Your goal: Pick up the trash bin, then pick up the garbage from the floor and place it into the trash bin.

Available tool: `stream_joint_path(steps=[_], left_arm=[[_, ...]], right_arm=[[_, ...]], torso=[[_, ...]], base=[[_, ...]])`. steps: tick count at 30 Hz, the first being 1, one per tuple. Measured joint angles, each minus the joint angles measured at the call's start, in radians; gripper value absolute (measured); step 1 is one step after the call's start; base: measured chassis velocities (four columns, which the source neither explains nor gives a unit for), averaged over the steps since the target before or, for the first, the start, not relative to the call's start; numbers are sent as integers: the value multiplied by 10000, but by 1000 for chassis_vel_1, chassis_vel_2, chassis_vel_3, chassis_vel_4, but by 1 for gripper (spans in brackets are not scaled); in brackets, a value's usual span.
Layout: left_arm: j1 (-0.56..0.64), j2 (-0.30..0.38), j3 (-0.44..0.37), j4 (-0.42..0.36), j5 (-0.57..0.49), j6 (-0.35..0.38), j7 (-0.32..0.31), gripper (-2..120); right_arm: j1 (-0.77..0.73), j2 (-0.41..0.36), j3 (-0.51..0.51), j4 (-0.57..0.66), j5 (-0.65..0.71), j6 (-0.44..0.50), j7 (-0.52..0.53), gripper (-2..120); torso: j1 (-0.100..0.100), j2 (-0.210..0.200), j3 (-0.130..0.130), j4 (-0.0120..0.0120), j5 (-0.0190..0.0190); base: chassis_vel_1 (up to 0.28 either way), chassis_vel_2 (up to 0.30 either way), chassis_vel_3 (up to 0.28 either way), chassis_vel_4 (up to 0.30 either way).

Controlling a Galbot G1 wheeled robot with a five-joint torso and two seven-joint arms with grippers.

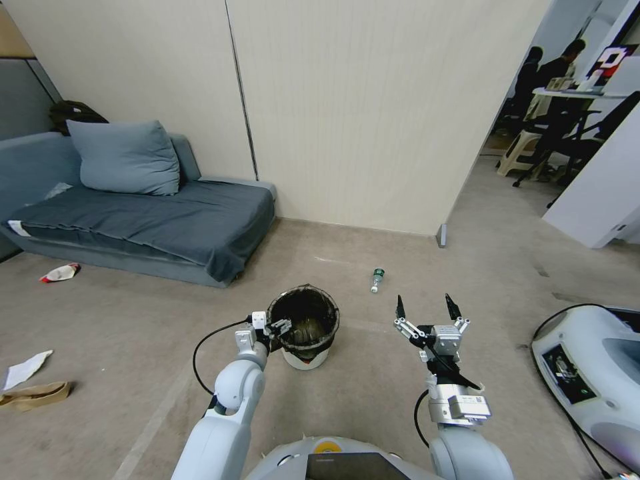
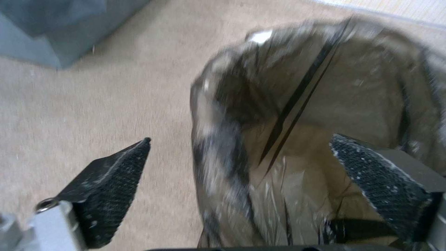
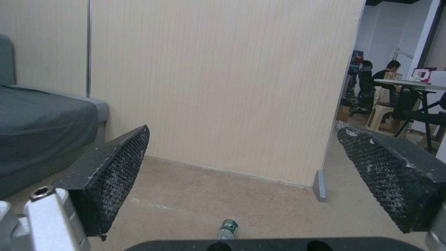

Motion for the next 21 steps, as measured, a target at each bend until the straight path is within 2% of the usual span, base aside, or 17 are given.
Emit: stream_joint_path(steps=[2,4,6,9,10,13,14,16,18,20,21], left_arm=[[0,-6,0,56,-45,36,-22,95],[6,-29,0,181,-169,129,-58,85],[15,-43,4,232,-257,192,-105,82],[67,-116,9,376,-442,306,-270,67],[67,-116,9,376,-442,306,-270,67],[216,-187,41,370,-463,330,-346,54],[216,-187,41,370,-463,330,-346,54],[258,-220,75,366,-461,349,-406,42],[274,-226,79,366,-455,361,-433,38],[332,-249,89,358,-448,385,-457,27],[332,-249,89,358,-448,385,-457,27]], right_arm=[[0,0,0,0,0,0,0,100],[0,0,0,0,0,0,0,100],[0,0,0,0,0,0,0,100],[0,0,0,0,0,0,0,100],[0,0,0,0,0,0,0,100],[0,0,0,0,0,0,0,100],[0,0,0,0,0,0,0,100],[0,0,0,0,0,0,0,100],[0,0,0,0,0,0,0,100],[0,0,0,0,0,0,0,100],[0,0,0,0,0,0,0,100]], torso=[[0,0,0,0,0],[0,0,0,0,0],[0,0,0,0,0],[0,0,-1,0,6],[0,0,-1,0,6],[0,2,-3,4,8],[0,2,-3,4,8],[-1,2,-4,4,6],[-1,2,-4,4,7],[-1,3,-3,4,5],[-1,3,-3,4,5]], base=[[0,0,0,0],[0,0,0,0],[0,0,0,0],[0,0,0,0],[0,0,0,0],[0,0,0,0],[0,0,0,0],[0,0,0,0],[0,0,0,0],[0,0,0,0],[0,0,0,0]])
